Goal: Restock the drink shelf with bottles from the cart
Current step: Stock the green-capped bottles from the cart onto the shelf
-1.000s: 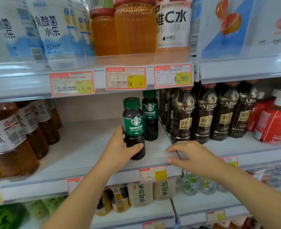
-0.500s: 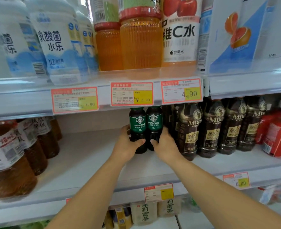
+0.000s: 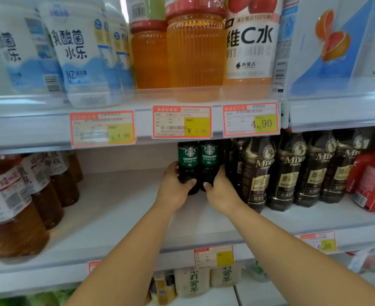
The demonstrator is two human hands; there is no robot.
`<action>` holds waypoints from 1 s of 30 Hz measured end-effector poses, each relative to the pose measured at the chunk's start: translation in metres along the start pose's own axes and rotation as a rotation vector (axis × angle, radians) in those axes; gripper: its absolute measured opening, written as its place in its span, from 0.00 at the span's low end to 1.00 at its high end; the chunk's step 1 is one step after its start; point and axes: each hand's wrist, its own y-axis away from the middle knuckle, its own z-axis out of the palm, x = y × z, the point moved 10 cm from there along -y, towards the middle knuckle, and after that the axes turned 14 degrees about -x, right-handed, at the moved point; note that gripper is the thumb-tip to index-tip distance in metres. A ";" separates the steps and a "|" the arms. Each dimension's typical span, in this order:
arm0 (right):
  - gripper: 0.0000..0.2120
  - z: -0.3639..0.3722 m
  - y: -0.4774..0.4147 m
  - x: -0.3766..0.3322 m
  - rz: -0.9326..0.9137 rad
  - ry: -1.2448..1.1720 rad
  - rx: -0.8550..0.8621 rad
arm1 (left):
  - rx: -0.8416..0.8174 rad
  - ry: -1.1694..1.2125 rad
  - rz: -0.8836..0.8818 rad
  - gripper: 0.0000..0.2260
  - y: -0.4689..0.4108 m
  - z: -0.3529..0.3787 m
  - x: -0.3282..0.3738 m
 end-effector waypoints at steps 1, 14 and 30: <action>0.33 0.002 0.009 -0.004 -0.007 0.025 -0.004 | 0.005 -0.036 0.024 0.24 0.007 -0.001 0.006; 0.08 0.181 0.178 -0.127 -0.831 0.247 -0.404 | 0.685 -0.293 0.052 0.08 0.300 -0.107 -0.052; 0.10 0.639 0.332 0.011 -0.687 0.567 -1.323 | 0.869 -0.024 -1.210 0.15 0.701 -0.061 -0.409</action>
